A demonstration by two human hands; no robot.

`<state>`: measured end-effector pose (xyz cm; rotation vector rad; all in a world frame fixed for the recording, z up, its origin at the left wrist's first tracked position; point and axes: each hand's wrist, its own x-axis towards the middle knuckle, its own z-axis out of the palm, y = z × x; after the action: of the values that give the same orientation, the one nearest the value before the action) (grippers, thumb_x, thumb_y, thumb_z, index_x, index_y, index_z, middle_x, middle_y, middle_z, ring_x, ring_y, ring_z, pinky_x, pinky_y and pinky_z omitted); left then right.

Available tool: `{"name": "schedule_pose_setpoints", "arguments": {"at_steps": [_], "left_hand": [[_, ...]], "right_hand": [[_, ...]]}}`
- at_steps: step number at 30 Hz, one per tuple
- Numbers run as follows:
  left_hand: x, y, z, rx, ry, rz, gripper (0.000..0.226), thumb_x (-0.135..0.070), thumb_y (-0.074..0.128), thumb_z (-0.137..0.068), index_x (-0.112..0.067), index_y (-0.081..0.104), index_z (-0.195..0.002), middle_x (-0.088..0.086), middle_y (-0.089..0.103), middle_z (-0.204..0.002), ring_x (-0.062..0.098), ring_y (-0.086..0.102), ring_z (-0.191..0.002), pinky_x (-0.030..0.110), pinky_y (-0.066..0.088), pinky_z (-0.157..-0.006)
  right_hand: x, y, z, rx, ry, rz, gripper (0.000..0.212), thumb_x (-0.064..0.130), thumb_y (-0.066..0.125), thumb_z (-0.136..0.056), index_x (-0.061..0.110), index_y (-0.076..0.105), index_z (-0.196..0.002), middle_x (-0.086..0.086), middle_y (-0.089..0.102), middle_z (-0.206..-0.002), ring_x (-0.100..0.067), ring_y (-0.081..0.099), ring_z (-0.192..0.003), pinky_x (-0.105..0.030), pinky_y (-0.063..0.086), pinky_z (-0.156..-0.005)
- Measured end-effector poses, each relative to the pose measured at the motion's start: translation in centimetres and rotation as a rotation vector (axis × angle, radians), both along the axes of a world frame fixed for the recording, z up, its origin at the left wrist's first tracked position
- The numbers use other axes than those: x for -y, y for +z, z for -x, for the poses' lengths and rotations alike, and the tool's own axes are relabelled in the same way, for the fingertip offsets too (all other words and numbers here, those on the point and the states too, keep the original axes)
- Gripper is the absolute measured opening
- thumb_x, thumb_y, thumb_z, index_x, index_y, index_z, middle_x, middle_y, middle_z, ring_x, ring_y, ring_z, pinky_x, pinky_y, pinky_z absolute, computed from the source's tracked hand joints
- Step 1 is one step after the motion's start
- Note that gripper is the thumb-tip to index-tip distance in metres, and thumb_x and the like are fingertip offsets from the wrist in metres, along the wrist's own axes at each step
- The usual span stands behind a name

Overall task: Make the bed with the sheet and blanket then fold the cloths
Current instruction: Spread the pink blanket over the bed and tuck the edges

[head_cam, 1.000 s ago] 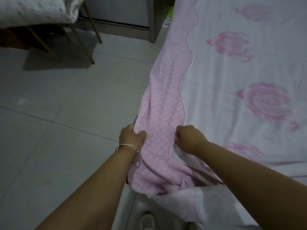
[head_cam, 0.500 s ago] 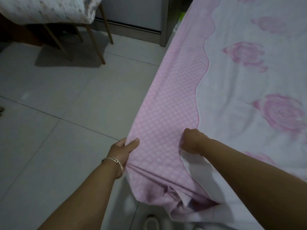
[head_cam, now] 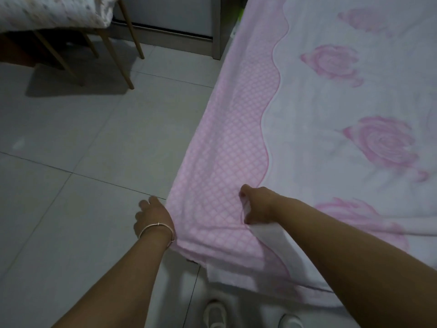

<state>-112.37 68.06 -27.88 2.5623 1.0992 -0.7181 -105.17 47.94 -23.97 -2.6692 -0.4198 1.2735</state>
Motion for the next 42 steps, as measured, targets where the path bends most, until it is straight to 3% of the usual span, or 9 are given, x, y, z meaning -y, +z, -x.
{"name": "schedule_pose_setpoints", "arguments": {"at_steps": [5, 9, 15, 20, 24, 28, 33, 39, 42], "left_hand": [[7.0, 2.4, -2.2, 0.457, -0.451, 0.014, 0.029, -0.009, 0.055, -0.086, -0.010, 0.055, -0.115, 0.012, 0.050, -0.124, 0.033, 0.047, -0.114, 0.039, 0.035, -0.091], [16.1, 3.4, -3.2, 0.333, -0.839, 0.222, 0.028, -0.027, 0.043, -0.096, -0.020, 0.055, -0.119, 0.000, 0.051, -0.127, 0.023, 0.044, -0.119, 0.034, 0.032, -0.094], [33.9, 3.5, -1.7, 0.256, -1.161, 0.376, 0.039, -0.042, 0.051, -0.090, -0.024, 0.054, -0.125, 0.000, 0.051, -0.128, 0.023, 0.045, -0.118, 0.032, 0.036, -0.094], [47.8, 3.3, -0.2, 0.465, -1.306, 0.423, 0.054, -0.045, 0.064, -0.076, -0.021, 0.055, -0.124, 0.004, 0.051, -0.128, 0.029, 0.051, -0.115, 0.037, 0.039, -0.091], [57.4, 2.5, -0.2, 0.137, -1.245, 0.333, 0.087, -0.052, 0.065, -0.076, -0.020, 0.024, -0.146, 0.004, 0.027, -0.150, 0.025, 0.027, -0.137, 0.037, 0.025, -0.110], [61.5, 1.8, -2.1, 0.091, -1.226, 0.190, 0.032, -0.025, 0.046, -0.094, -0.012, 0.053, -0.123, 0.013, 0.048, -0.129, 0.030, 0.045, -0.120, 0.034, 0.037, -0.097], [61.1, 2.5, -2.3, 0.057, -1.050, 0.535, 0.034, -0.014, 0.042, -0.097, -0.022, 0.034, -0.065, 0.016, 0.055, -0.091, 0.026, 0.052, -0.090, 0.028, 0.027, -0.068], [60.3, 1.7, -0.5, -0.479, -1.142, 0.714, 0.032, -0.052, 0.061, -0.082, -0.023, 0.052, -0.070, -0.006, 0.052, -0.082, 0.011, 0.047, -0.078, 0.022, 0.037, -0.070], [60.5, 1.2, 0.4, -0.594, -1.198, 0.686, 0.022, -0.048, 0.066, -0.080, -0.028, 0.059, -0.078, -0.007, 0.055, -0.091, 0.011, 0.050, -0.087, 0.024, 0.040, -0.082]], "right_hand": [[3.4, 1.0, 0.6, -0.007, -0.034, -0.158, 0.051, 0.010, 0.048, -0.095, 0.015, 0.038, -0.144, -0.011, 0.043, -0.147, -0.027, 0.042, -0.134, -0.026, 0.034, -0.106], [9.1, 1.1, 1.1, 0.147, -0.165, -0.203, 0.034, 0.006, 0.047, -0.092, 0.010, 0.056, -0.125, -0.016, 0.059, -0.127, -0.030, 0.057, -0.115, -0.031, 0.045, -0.093], [29.7, 1.7, 3.0, 0.506, -0.234, 0.129, 0.021, 0.006, 0.046, -0.090, 0.006, 0.053, -0.110, -0.013, 0.056, -0.116, -0.029, 0.053, -0.108, -0.034, 0.042, -0.086], [46.2, 2.6, 6.0, 0.600, -0.320, 0.399, 0.028, 0.001, 0.041, -0.088, 0.004, 0.053, -0.113, -0.015, 0.054, -0.120, -0.033, 0.048, -0.113, -0.038, 0.039, -0.089], [56.5, 2.1, 7.7, 0.482, -0.253, 0.521, 0.042, 0.010, 0.040, -0.091, 0.012, 0.040, -0.133, -0.011, 0.040, -0.138, -0.030, 0.037, -0.128, -0.041, 0.034, -0.101], [62.0, 0.5, 8.2, 0.411, -0.157, 0.485, 0.062, 0.017, 0.045, -0.092, 0.021, 0.020, -0.148, -0.006, 0.016, -0.157, -0.027, 0.013, -0.146, -0.046, 0.020, -0.114], [62.6, -0.4, 6.8, 0.440, -0.186, 0.325, 0.035, 0.007, 0.039, -0.093, 0.011, 0.049, -0.127, -0.013, 0.055, -0.129, -0.030, 0.052, -0.121, -0.037, 0.036, -0.101], [62.6, -0.1, 8.6, -0.117, -0.208, 0.191, 0.030, 0.014, 0.041, -0.098, 0.003, 0.056, -0.122, -0.014, 0.055, -0.133, -0.025, 0.056, -0.115, -0.030, 0.042, -0.094], [62.6, -0.4, 10.0, -0.270, -0.200, 0.186, 0.021, 0.017, 0.047, -0.094, 0.013, 0.059, -0.078, -0.006, 0.062, -0.096, -0.019, 0.053, -0.087, -0.028, 0.039, -0.079]]}}
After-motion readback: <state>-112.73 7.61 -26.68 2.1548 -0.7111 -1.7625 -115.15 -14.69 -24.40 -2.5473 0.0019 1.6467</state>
